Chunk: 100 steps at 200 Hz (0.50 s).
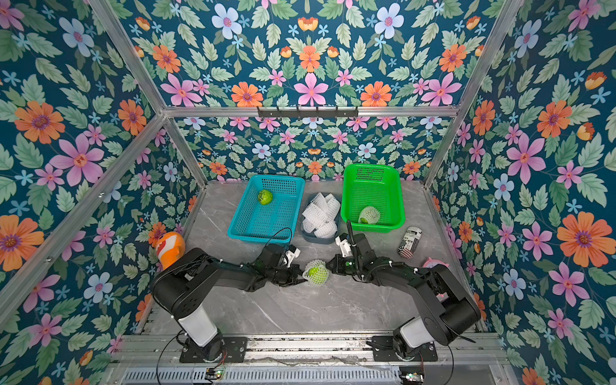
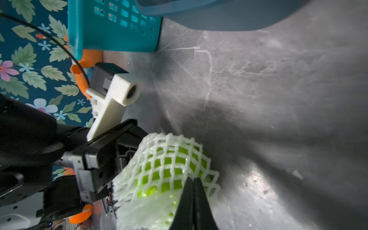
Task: Sleeve custard apples in foam nets
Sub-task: Put on the foam net on the custard apple.
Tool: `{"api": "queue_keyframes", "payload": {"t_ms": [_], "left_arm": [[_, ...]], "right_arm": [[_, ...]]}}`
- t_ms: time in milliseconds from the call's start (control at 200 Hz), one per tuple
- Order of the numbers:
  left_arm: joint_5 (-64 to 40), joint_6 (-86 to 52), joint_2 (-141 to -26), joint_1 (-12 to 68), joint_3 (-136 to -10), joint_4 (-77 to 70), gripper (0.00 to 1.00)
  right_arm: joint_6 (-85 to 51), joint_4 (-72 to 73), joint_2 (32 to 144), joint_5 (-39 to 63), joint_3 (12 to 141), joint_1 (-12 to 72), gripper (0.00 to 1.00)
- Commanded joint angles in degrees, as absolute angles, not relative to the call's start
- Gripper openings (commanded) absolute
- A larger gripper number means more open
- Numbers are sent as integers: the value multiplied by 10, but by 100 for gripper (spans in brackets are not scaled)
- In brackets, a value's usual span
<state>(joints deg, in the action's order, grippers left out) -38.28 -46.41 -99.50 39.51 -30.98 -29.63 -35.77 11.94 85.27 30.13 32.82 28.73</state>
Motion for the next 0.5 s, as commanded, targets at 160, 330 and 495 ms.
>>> {"api": "queue_keyframes", "payload": {"t_ms": [160,330,495], "left_arm": [[-370,-457,-999,396,-313,-282,0],[-367,-456,-1002,396,-315,-283,0],[-365,-456,-1008,396,-321,-280,0]], "right_arm": [[-355,101,874,288,328,288,0],[-351,105,884,283,327,288,0],[-360,129,899,287,321,289,0]]}}
